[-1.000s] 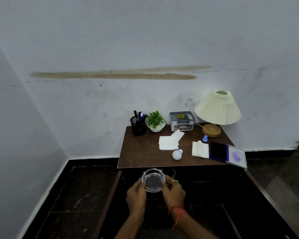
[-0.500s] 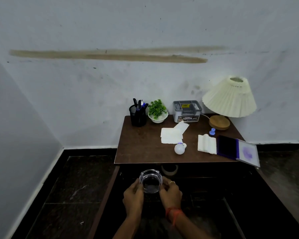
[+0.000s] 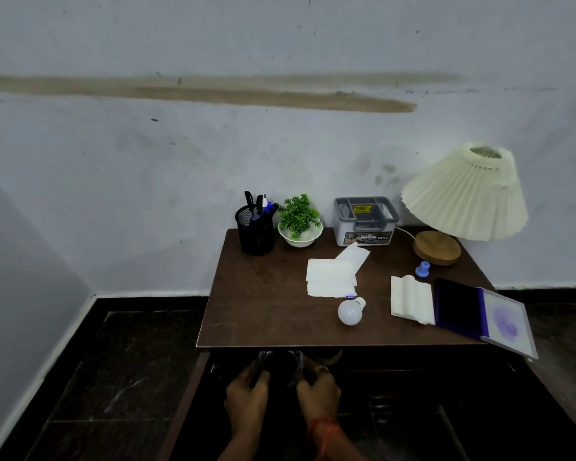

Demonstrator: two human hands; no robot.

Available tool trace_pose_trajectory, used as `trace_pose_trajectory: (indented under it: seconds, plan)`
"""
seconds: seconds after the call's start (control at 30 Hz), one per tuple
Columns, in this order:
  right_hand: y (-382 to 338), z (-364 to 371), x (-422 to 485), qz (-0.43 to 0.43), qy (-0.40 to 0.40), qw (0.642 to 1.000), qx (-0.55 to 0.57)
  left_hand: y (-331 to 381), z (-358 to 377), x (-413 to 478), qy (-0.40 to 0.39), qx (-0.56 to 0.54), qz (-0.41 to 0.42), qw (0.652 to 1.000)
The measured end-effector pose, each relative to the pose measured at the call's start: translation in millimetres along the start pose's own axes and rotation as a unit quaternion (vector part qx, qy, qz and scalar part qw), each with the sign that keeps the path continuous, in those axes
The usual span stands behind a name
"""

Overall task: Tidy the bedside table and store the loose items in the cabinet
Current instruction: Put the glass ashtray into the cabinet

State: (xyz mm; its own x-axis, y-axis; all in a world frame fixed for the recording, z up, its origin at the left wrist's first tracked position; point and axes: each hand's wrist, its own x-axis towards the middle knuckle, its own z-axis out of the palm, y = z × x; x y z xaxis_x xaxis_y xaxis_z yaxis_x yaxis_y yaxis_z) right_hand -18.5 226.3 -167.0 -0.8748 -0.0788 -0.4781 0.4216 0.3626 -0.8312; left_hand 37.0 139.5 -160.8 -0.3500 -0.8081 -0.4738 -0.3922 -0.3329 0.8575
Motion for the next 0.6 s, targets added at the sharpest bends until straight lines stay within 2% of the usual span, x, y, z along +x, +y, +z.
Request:
trace_pose_trajectory:
  seconds: [0.33,0.6]
  plan:
    - [0,13,40,0.038,-0.021,0.998,-0.039,-5,17,32,0.002,-0.003,0.007,1.000]
    - [0,25,49,0.023,-0.026,0.997,-0.067,-5,18,44,0.009,0.008,0.007,1.000]
